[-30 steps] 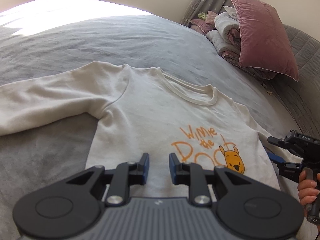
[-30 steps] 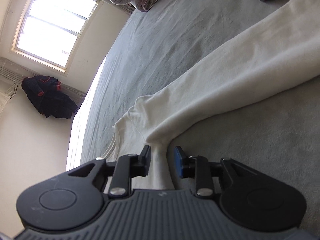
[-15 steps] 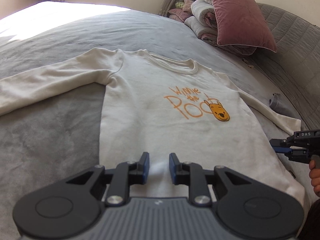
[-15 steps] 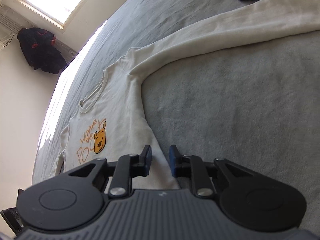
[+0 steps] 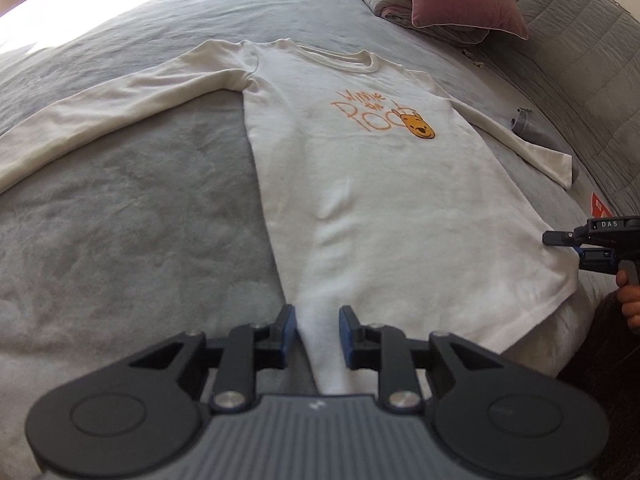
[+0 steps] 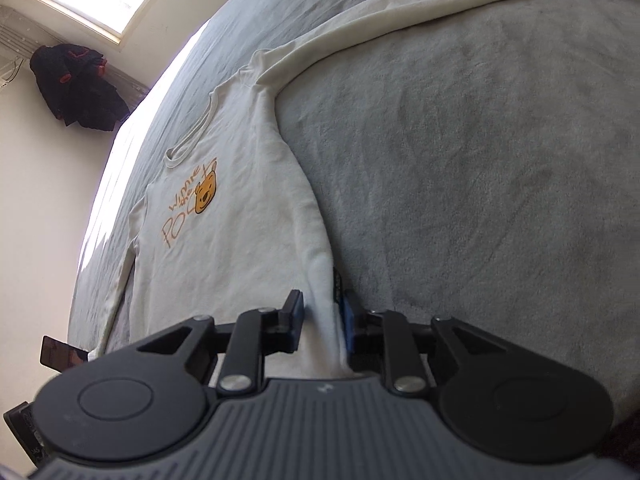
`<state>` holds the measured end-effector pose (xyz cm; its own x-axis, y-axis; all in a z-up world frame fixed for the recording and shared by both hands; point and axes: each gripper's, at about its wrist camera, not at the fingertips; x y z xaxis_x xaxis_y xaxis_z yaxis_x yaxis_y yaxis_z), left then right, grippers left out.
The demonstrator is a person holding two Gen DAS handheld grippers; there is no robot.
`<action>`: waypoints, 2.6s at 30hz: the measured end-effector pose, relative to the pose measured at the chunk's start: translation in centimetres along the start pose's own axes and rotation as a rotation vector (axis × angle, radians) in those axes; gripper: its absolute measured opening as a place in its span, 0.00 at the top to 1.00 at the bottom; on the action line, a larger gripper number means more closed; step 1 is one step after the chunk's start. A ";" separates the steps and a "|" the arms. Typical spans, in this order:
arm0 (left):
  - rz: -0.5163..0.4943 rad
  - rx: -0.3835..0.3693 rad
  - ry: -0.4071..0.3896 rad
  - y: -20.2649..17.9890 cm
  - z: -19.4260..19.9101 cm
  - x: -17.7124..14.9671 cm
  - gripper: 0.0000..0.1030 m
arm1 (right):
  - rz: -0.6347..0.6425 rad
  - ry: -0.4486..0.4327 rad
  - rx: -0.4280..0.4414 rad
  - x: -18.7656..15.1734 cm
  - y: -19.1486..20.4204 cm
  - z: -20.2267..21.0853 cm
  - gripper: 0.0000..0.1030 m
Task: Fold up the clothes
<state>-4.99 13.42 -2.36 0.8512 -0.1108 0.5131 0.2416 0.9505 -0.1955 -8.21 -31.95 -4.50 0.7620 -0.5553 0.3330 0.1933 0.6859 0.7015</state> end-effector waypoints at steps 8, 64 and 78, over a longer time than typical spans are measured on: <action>0.018 -0.075 0.088 -0.6 -0.1 -1.4 0.94 | 0.057 0.028 -0.026 -1.6 0.3 1.1 0.91; 0.100 0.227 -0.264 -4.6 -8.3 13.2 0.36 | 0.330 -0.210 -0.244 11.2 5.3 -6.2 0.37; 0.059 0.267 -0.319 -5.0 -8.3 13.2 0.35 | 0.035 -0.372 -0.267 13.7 -2.7 -0.5 0.34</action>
<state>8.88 4.83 -1.56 0.6632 0.0022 0.7485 0.0317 0.9990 -0.0310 2.06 -41.16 -2.11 0.5063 -0.6274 0.5916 0.3608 0.7773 0.5154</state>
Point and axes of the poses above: each gripper's, at about its wrist camera, not at the fingertips, and z roughly against the way its jaws point, y to its left, x to its top, and after that the axes turned 8 degrees about x, right-handed
